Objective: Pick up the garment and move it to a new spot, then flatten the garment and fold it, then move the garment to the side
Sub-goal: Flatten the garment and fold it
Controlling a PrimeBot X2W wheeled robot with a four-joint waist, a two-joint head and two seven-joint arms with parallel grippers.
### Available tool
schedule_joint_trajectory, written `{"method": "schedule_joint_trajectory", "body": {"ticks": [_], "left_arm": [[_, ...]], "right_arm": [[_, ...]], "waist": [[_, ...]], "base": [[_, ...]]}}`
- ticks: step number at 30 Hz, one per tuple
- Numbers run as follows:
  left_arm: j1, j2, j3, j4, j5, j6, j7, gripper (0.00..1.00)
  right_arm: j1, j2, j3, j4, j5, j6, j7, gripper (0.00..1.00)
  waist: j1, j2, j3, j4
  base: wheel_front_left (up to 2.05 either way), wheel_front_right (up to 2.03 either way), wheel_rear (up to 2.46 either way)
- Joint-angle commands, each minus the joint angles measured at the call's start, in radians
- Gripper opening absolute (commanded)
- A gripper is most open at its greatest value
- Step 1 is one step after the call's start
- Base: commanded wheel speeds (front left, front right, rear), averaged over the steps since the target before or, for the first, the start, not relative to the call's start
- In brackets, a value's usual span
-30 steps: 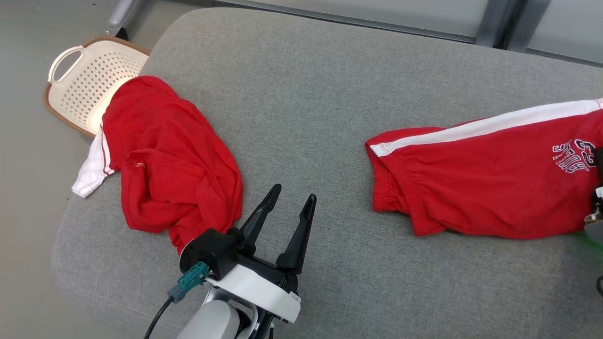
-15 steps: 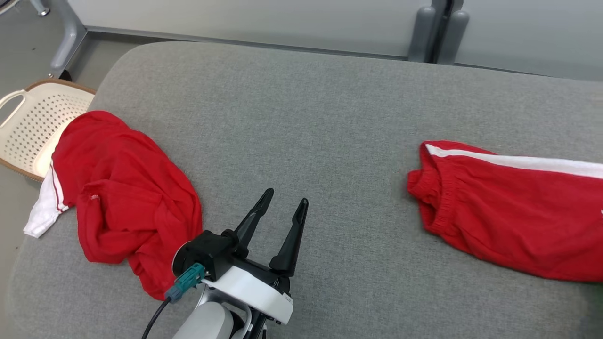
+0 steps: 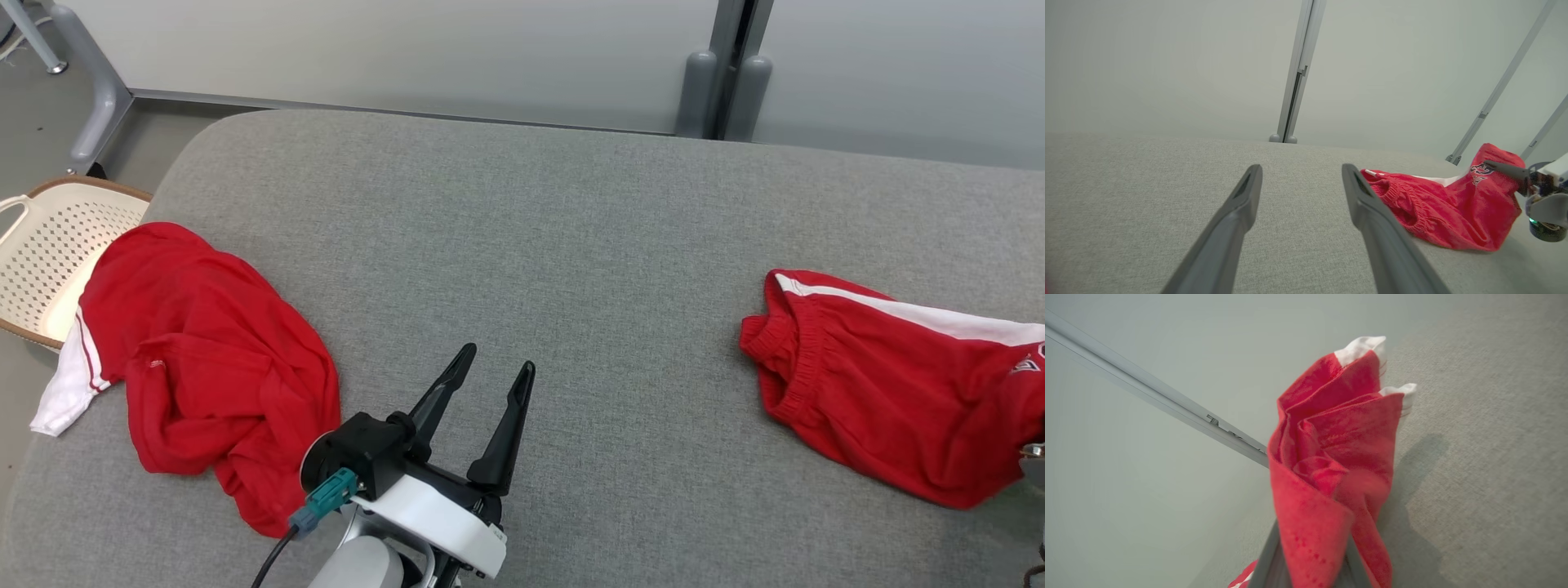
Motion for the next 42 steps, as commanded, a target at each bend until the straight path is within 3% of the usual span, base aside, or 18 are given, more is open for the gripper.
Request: {"method": "schedule_joint_trajectory", "body": {"ticks": [1,10,19,20,21,29,36,42], "left_arm": [[0.004,0.004,0.001,0.0,-0.006,-0.003,-0.002,1.0],[0.028,0.003,0.009,0.014,-0.002,-0.009,-0.002,1.0],[0.042,0.004,0.005,0.022,-0.007,-0.009,-0.002,1.0],[0.043,0.004,0.003,0.022,-0.008,-0.01,-0.002,1.0],[0.044,0.004,0.003,0.023,-0.009,-0.008,-0.002,1.0],[0.043,0.004,-0.006,0.023,-0.016,-0.002,-0.002,1.0],[0.046,0.004,-0.007,0.023,-0.015,0.003,-0.002,1.0],[0.042,0.004,0.001,0.022,-0.003,0.002,-0.002,1.0]], "right_arm": [[0.002,-0.003,0.011,-0.016,0.01,0.0,0.001,0.0],[0.067,0.033,0.24,-0.16,0.115,0.0,0.081,0.0],[0.108,0.029,0.364,-0.153,0.157,0.0,0.061,0.0],[0.106,0.026,0.373,-0.145,0.156,0.0,0.057,0.04],[0.104,0.027,0.383,-0.133,0.158,0.0,0.057,1.0],[0.092,0.043,0.475,-0.073,0.204,0.0,0.11,1.0],[0.061,0.055,0.51,0.087,0.193,-0.001,0.166,1.0],[0.02,0.064,0.531,0.054,0.192,0.0,0.116,1.0]], "waist": [[0.0,0.0,-0.007,0.007],[0.0,0.0,-0.042,0.049],[0.0,0.0,-0.054,0.096],[0.0,0.0,-0.054,0.1],[0.0,0.0,-0.053,0.103],[0.0,0.0,-0.044,0.122],[0.0,0.0,-0.046,0.119],[0.0,0.0,-0.051,0.084]], "base": [[0.0,0.0,0.0],[0.0,0.0,0.0],[0.0,0.0,0.0],[0.0,0.0,0.0],[0.0,0.0,0.0],[0.0,0.0,0.0],[0.0,0.0,0.0],[0.0,0.0,0.0]]}}
